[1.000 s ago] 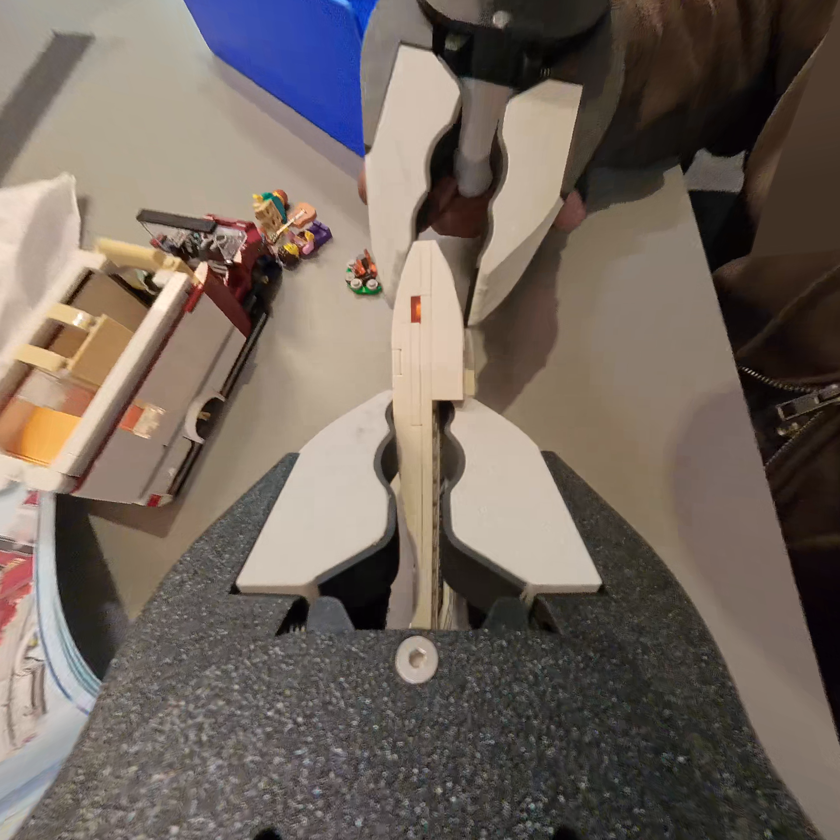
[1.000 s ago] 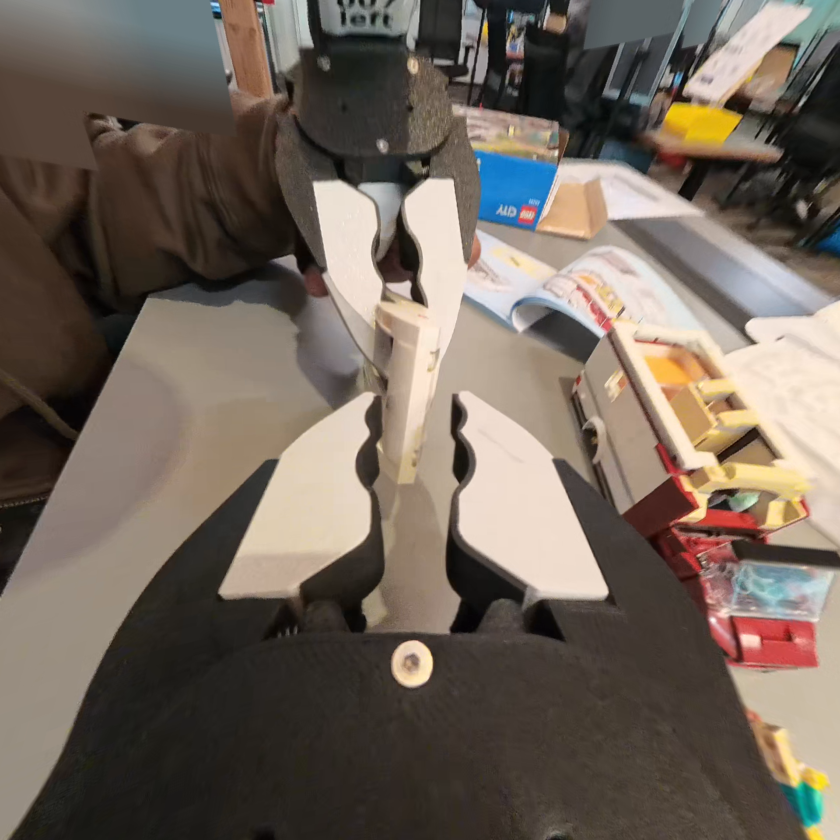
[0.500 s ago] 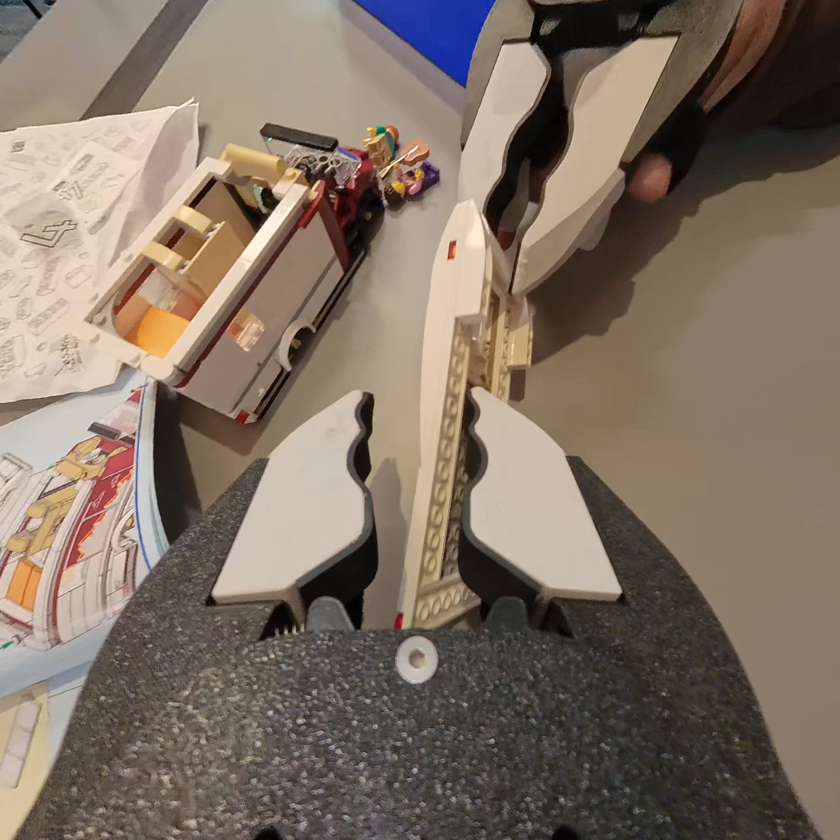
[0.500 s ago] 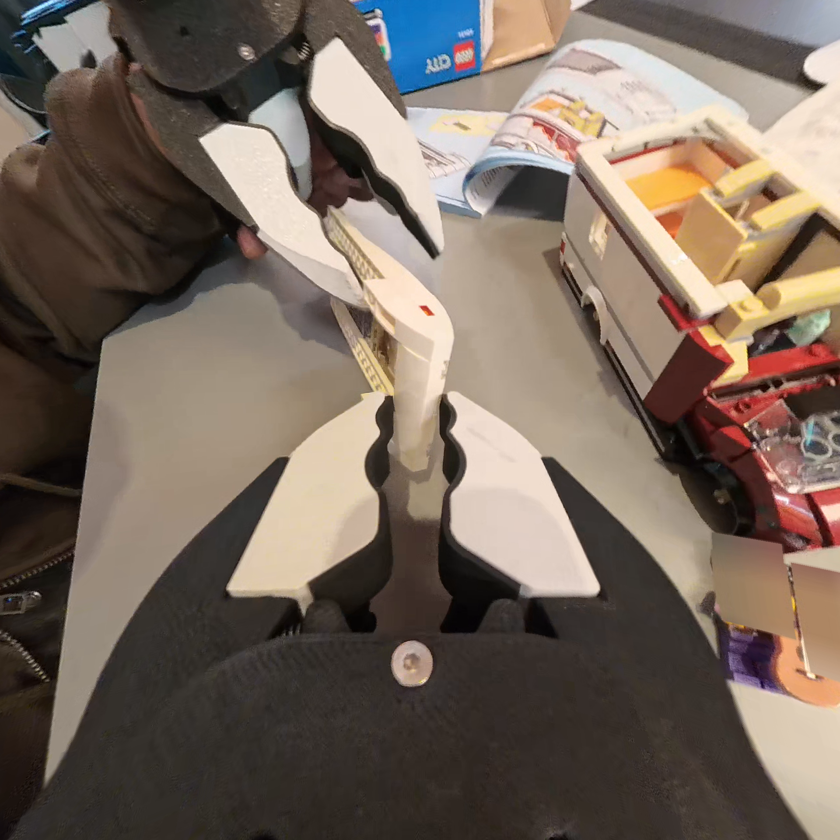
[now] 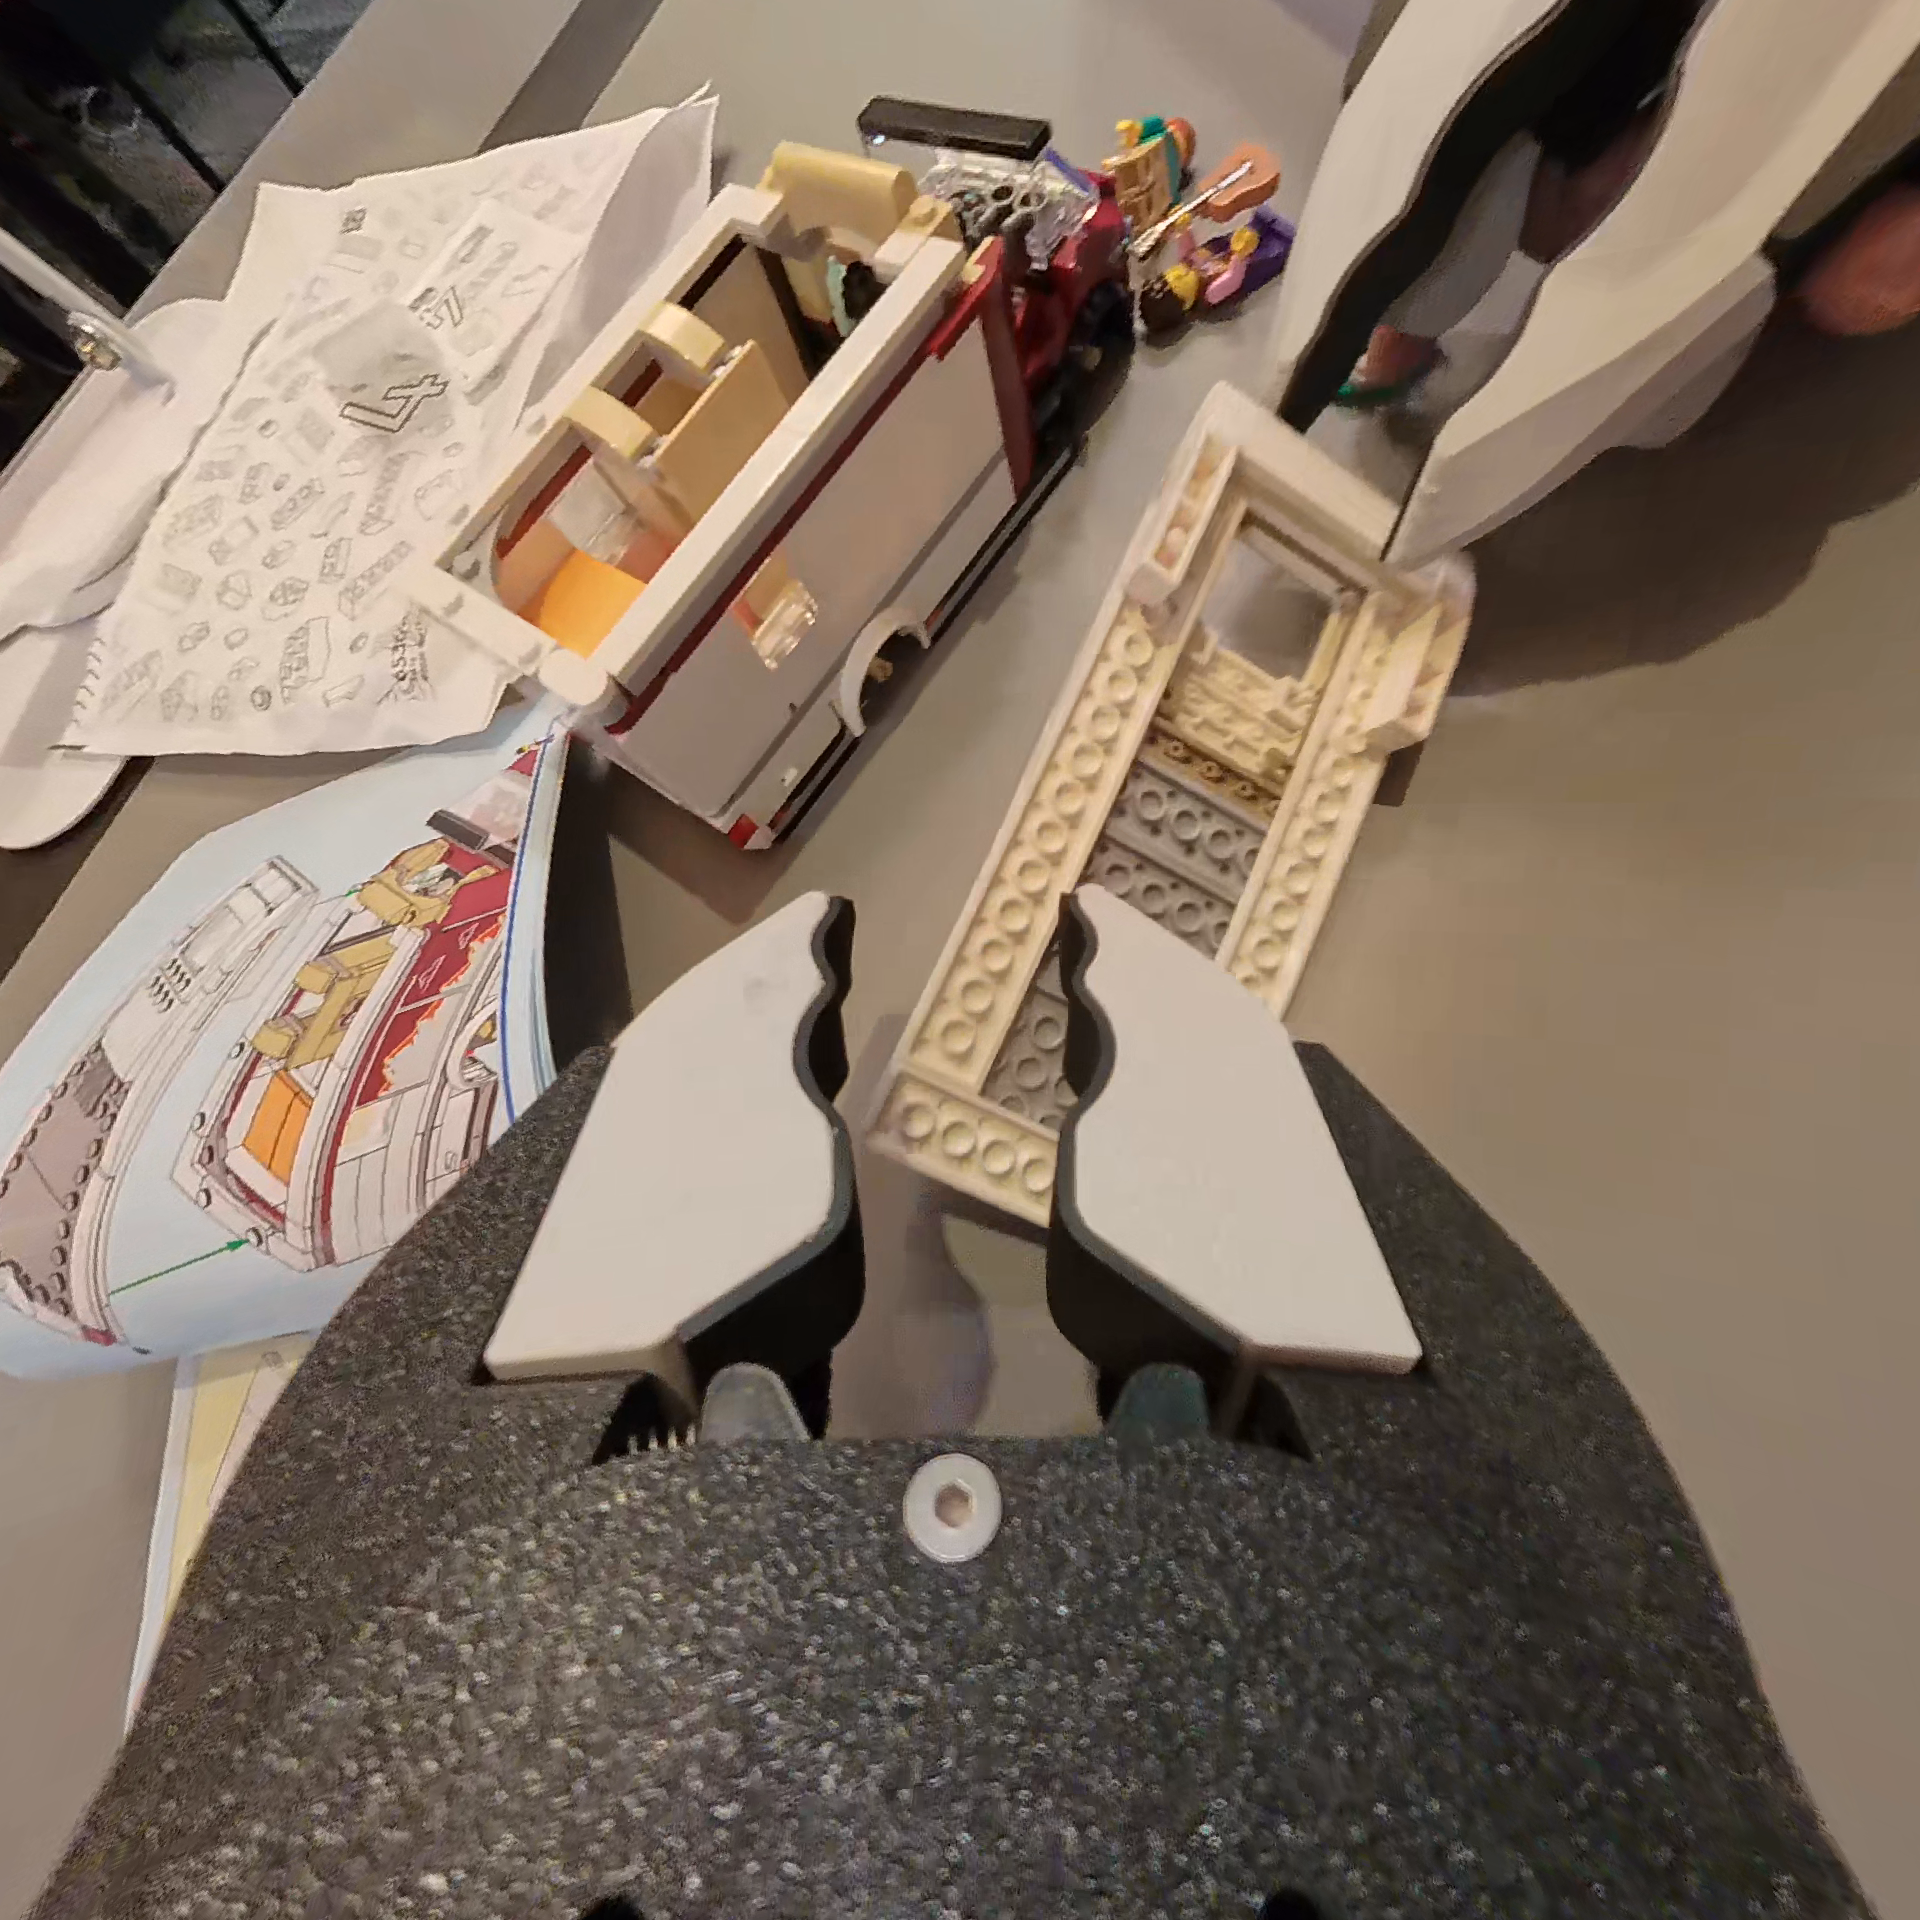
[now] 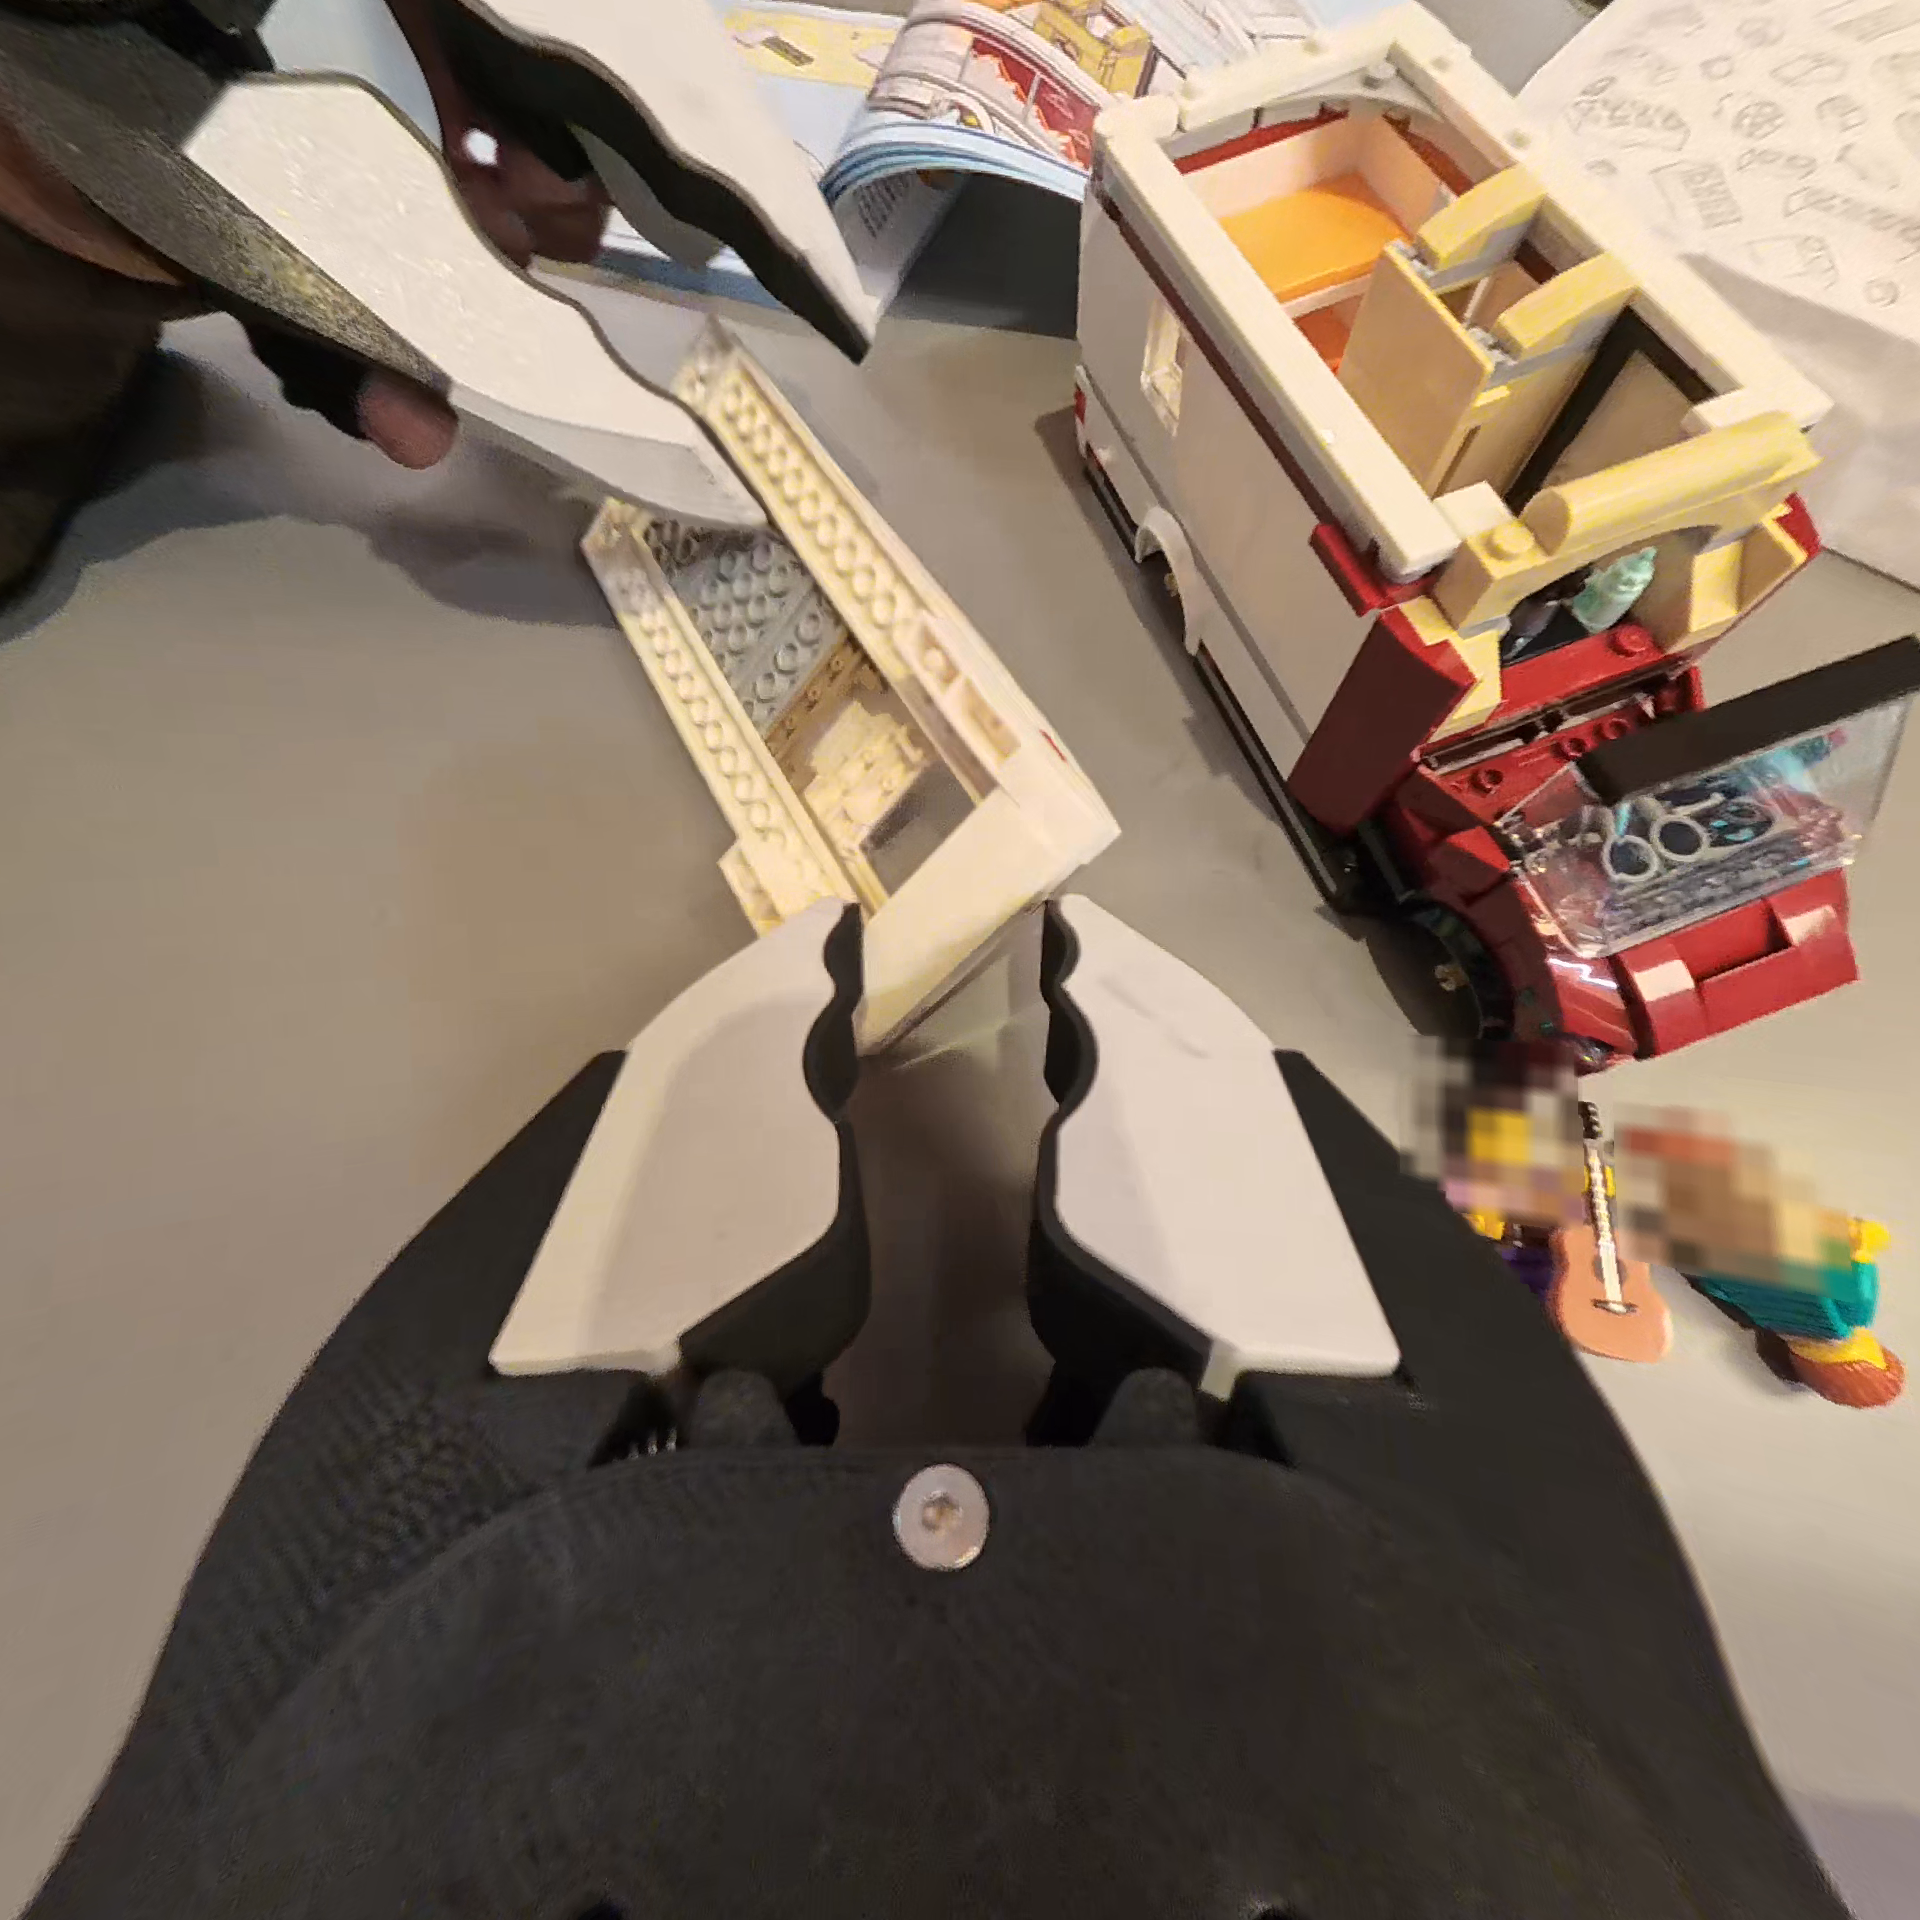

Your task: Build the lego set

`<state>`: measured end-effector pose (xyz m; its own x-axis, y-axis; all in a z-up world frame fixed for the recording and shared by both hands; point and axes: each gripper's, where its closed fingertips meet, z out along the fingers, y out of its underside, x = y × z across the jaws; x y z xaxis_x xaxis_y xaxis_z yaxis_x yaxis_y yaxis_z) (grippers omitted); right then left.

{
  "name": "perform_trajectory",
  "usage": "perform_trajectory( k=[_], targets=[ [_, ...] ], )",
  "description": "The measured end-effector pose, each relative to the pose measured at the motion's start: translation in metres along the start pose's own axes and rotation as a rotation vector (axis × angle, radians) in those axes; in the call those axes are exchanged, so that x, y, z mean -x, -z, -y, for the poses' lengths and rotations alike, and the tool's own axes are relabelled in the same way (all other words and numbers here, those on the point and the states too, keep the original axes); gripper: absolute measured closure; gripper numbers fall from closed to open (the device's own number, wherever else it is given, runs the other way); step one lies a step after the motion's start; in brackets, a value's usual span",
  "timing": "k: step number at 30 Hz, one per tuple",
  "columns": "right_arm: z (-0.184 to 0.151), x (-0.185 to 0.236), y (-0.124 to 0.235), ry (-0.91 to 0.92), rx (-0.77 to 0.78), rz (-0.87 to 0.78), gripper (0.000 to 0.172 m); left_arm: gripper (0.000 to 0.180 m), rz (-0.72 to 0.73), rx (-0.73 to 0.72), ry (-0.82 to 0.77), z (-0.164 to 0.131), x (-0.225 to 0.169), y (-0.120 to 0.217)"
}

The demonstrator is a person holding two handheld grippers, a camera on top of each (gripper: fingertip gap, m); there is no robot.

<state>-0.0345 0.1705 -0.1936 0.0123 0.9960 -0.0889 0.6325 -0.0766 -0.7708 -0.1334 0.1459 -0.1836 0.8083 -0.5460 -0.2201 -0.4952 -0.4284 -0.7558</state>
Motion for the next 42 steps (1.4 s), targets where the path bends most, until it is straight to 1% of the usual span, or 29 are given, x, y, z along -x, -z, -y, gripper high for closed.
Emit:
perform_trajectory(
  k=[3,6,8,10,13,15,18,21,24,26,28,31,35,37,39,42],
  targets=[
    [-0.006,-0.006,0.004,0.022,0.1,-0.034,0.135,0.141,0.025,-0.02,0.031,0.0,0.006,0.001],
    [-0.013,-0.012,0.015,0.116,0.303,-0.09,0.131,0.142,0.051,-0.05,0.049,0.004,0.011,0.006],
    [-0.004,-0.013,0.028,0.229,0.432,-0.133,0.124,0.142,0.064,-0.065,0.052,0.007,0.012,0.009],
    [0.018,-0.011,0.042,0.406,0.544,-0.194,0.125,0.142,0.077,-0.079,0.053,0.01,0.013,0.013],
    [0.066,-0.014,0.068,0.79,0.771,-0.424,0.127,0.142,0.103,-0.101,0.064,0.011,0.016,0.019],
    [0.099,0.004,0.078,1.03,0.896,-0.534,0.127,0.142,0.115,-0.126,0.09,0.012,0.019,0.024],
    [0.13,0.052,0.078,1.299,0.99,-0.57,0.129,0.142,0.145,-0.165,0.124,0.009,0.027,0.032],
    [0.143,0.091,0.072,1.449,0.997,-0.559,0.131,0.143,0.167,-0.216,0.165,0.006,0.033,0.042],
    [0.14,0.122,0.061,1.496,0.957,-0.437,0.132,0.145,0.162,-0.249,0.202,0.005,0.036,0.05],
    [0.139,0.132,0.053,1.477,0.935,-0.37,0.133,0.145,0.156,-0.264,0.207,0.007,0.037,0.052],
    [0.145,0.134,0.046,1.463,0.907,-0.374,0.133,0.145,0.155,-0.262,0.203,0.007,0.037,0.052],
    [0.15,0.132,0.04,1.53,0.908,-0.459,0.131,0.145,0.152,-0.25,0.193,0.005,0.036,0.05],
    [0.144,0.138,0.037,1.55,0.904,-0.39,0.131,0.145,0.154,-0.253,0.199,0.005,0.037,0.051],
    [0.137,0.145,0.038,1.523,0.894,-0.279,0.131,0.145,0.155,-0.266,0.2,0.007,0.038,0.053],
    [0.145,0.151,0.037,1.471,0.823,-0.208,0.132,0.145,0.157,-0.283,0.195,0.01,0.037,0.055],
    [0.151,0.128,0.03,1.323,0.765,-0.185,0.132,0.145,0.168,-0.284,0.191,0.01,0.039,0.056]
  ],
)
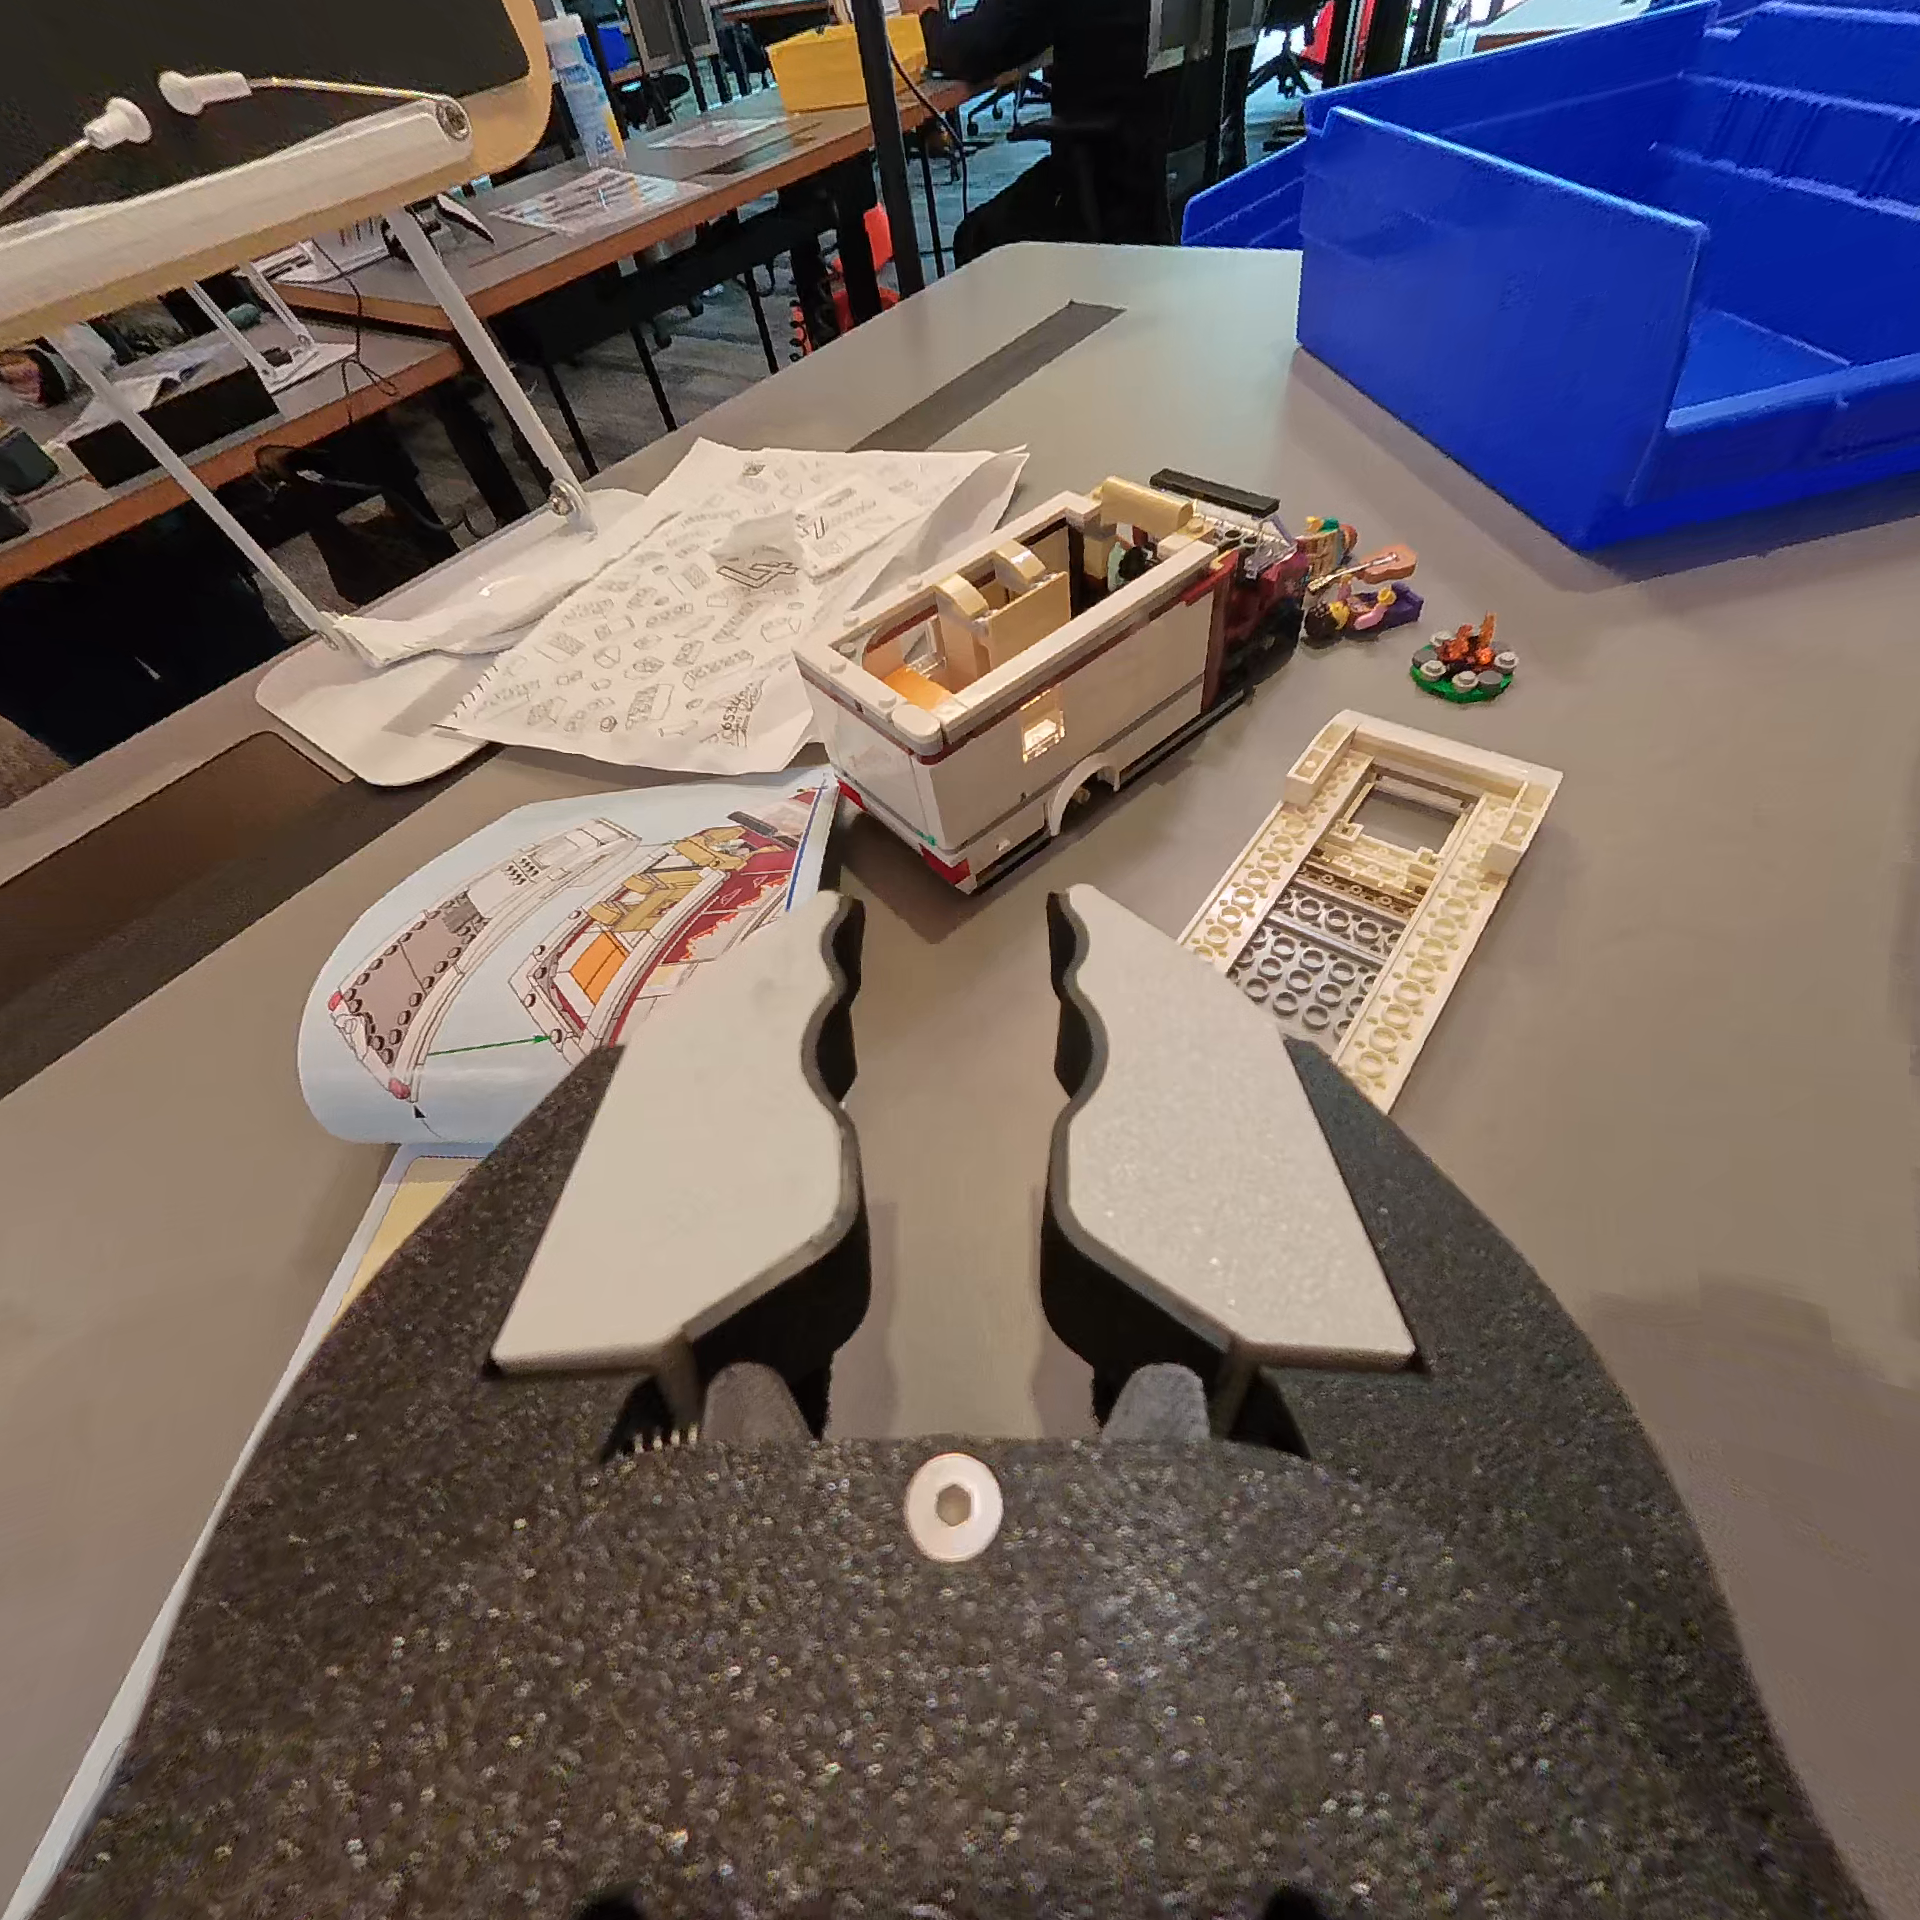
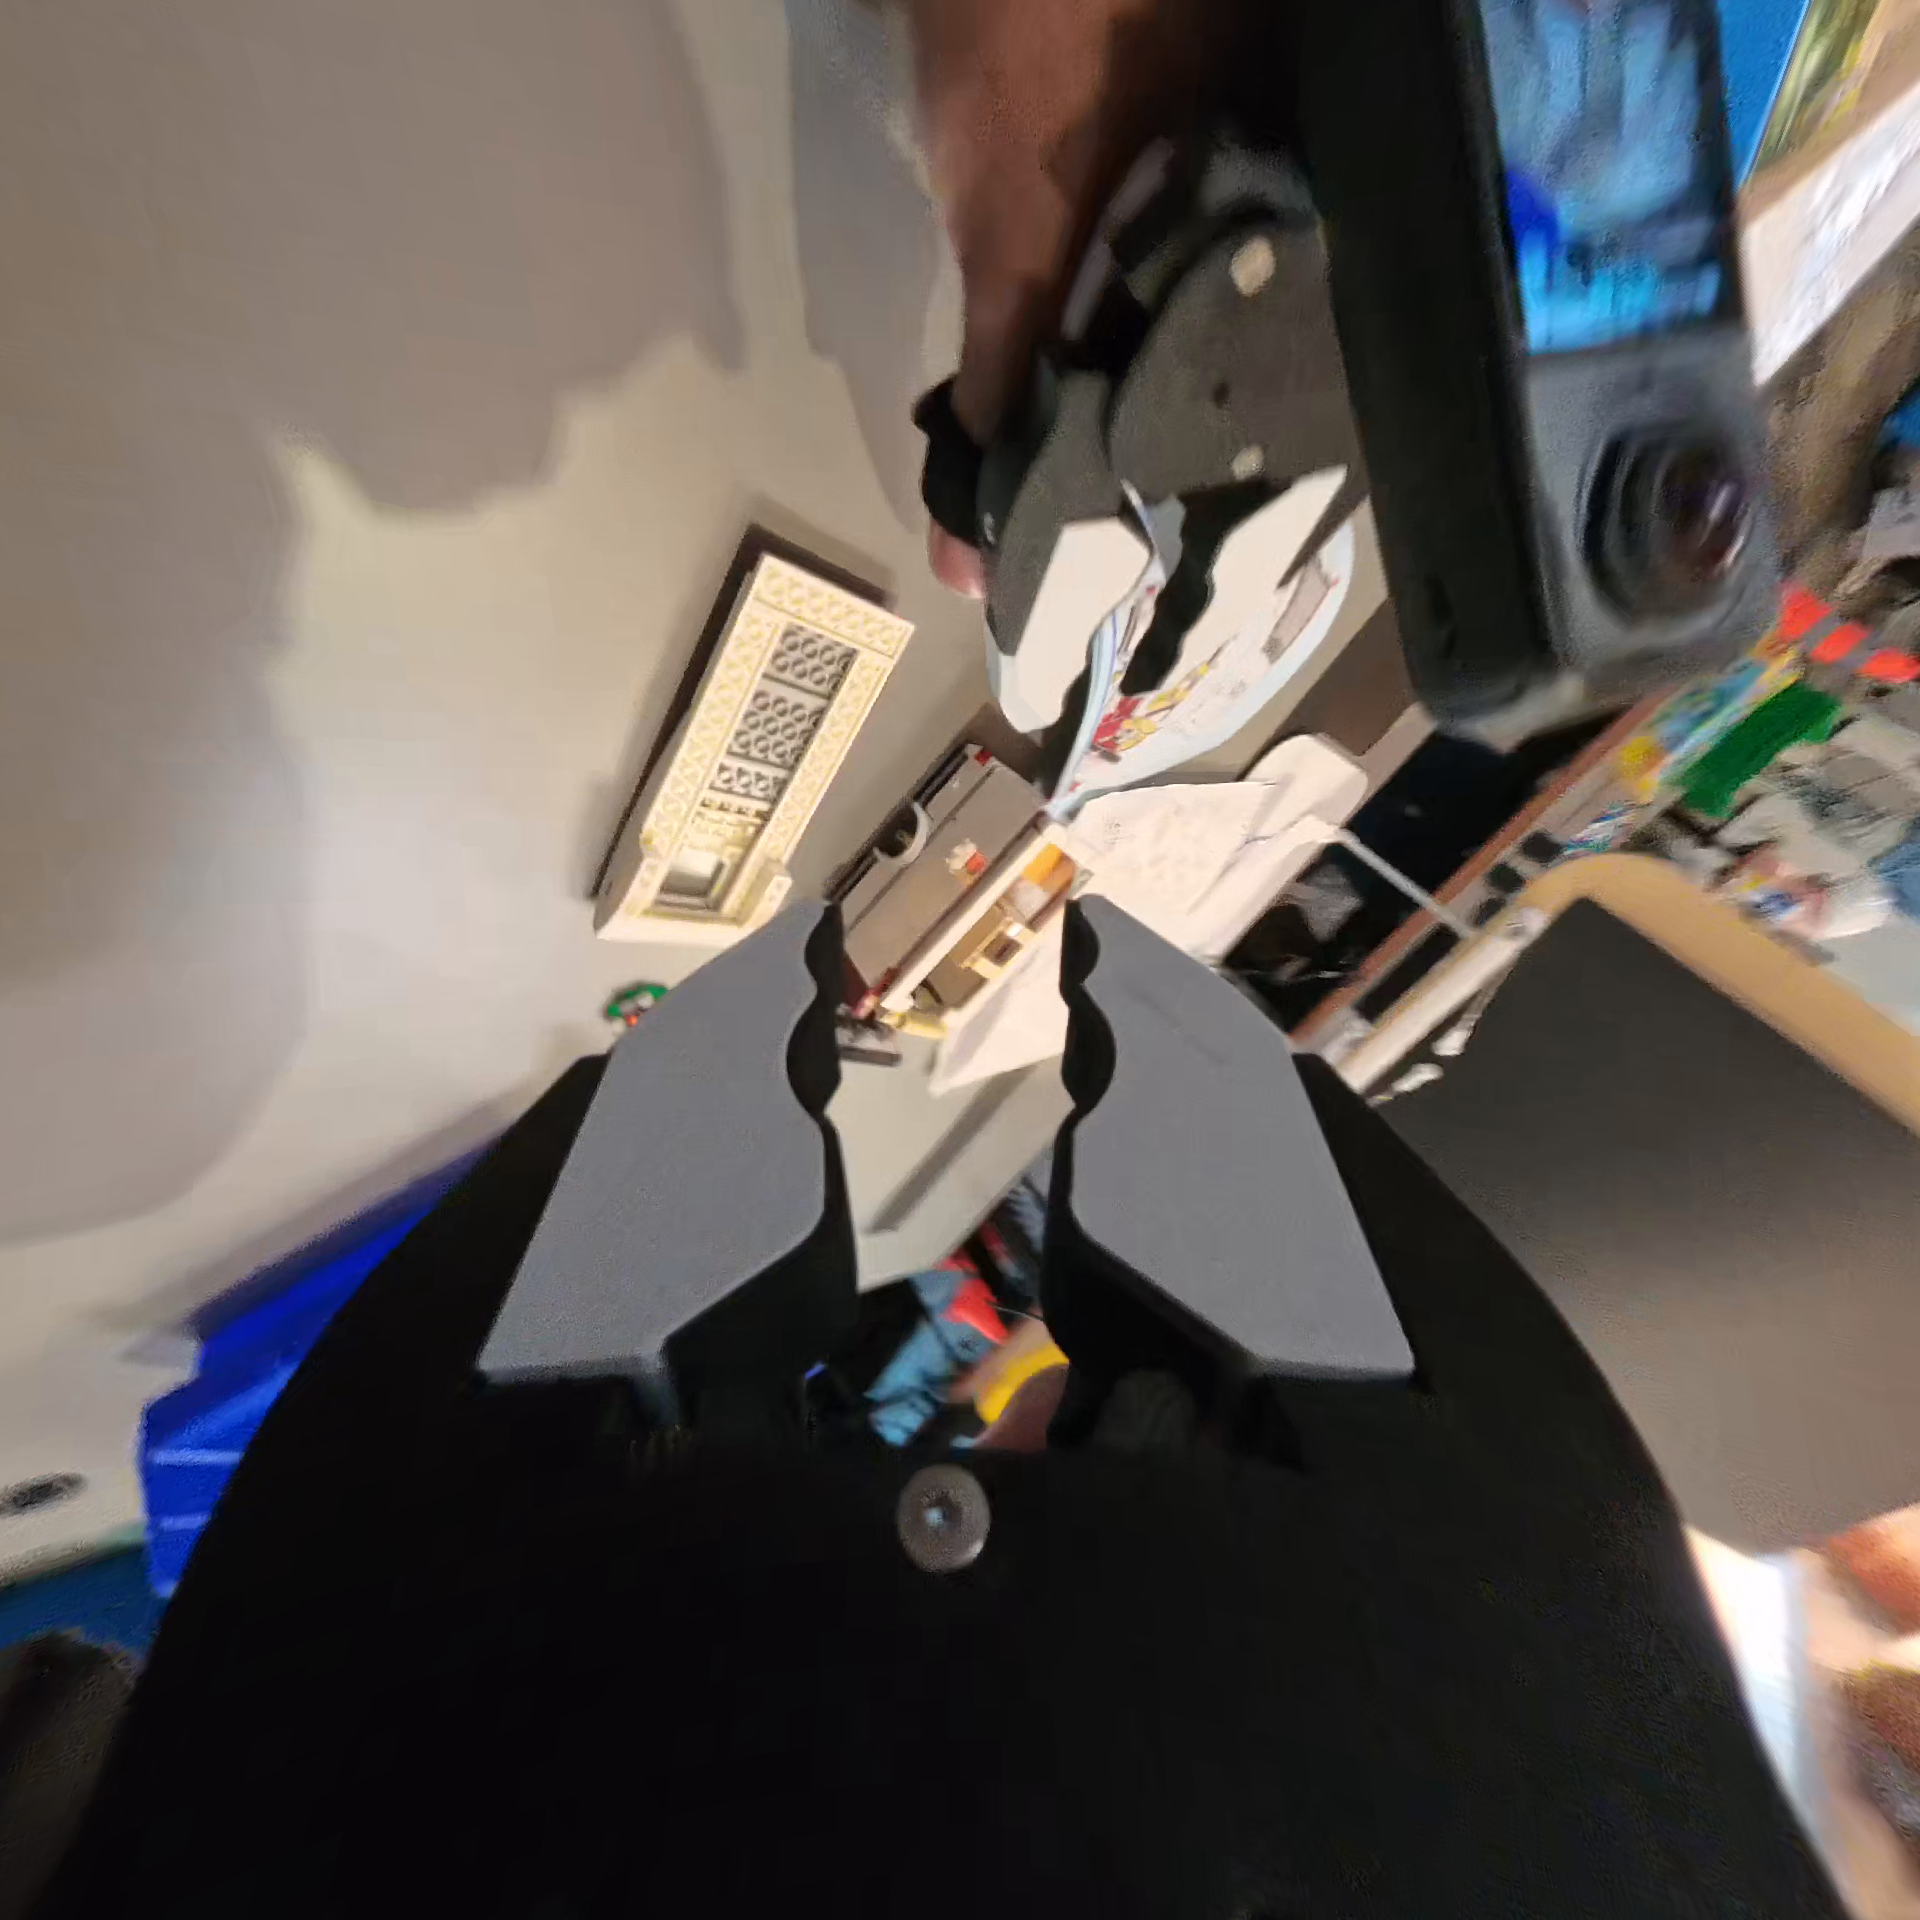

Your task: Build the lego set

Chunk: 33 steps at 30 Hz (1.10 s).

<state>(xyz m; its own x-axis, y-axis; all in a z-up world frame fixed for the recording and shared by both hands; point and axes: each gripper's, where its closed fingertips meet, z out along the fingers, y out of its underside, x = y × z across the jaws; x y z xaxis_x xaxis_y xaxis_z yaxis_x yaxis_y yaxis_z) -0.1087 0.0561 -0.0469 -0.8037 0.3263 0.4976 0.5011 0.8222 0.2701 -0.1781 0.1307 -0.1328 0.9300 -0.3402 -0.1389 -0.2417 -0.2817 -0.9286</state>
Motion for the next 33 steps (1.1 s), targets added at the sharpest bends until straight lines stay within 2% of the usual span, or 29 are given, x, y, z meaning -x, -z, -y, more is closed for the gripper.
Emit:
perform_trajectory(
  k=[3,7,10,13,17,23,28,33],
  targets=[
    [-0.027,-0.004,-0.032,-0.208,-0.088,0.053,0.129,0.145,0.018,-0.006,-0.007,0.002,0.005,0.004],
    [-0.054,0.009,-0.074,-0.567,-0.316,0.093,0.128,0.145,0.021,-0.009,-0.029,0.003,0.005,0.009],
    [-0.062,0.032,-0.104,-0.815,-0.493,0.142,0.127,0.145,-0.043,0.01,-0.04,-0.002,-0.007,0.004],
    [-0.061,0.059,-0.122,-0.982,-0.635,0.208,0.121,0.148,-0.142,0.041,-0.065,-0.008,-0.027,-0.001],
    [-0.062,0.083,-0.133,-0.992,-0.682,0.208,0.112,0.143,-0.263,0.075,-0.094,-0.013,-0.054,-0.004],
    [-0.069,0.084,-0.14,-0.983,-0.706,0.141,0.11,0.137,-0.291,0.138,-0.101,-0.028,-0.058,-0.01],
    [-0.072,0.083,-0.137,-0.969,-0.736,0.133,0.105,0.137,-0.346,0.164,-0.034,-0.037,-0.063,-0.013],
    [-0.073,0.081,-0.141,-0.987,-0.758,0.137,0.106,0.135,-0.369,0.187,-0.04,-0.04,-0.067,-0.013]
  ],
)
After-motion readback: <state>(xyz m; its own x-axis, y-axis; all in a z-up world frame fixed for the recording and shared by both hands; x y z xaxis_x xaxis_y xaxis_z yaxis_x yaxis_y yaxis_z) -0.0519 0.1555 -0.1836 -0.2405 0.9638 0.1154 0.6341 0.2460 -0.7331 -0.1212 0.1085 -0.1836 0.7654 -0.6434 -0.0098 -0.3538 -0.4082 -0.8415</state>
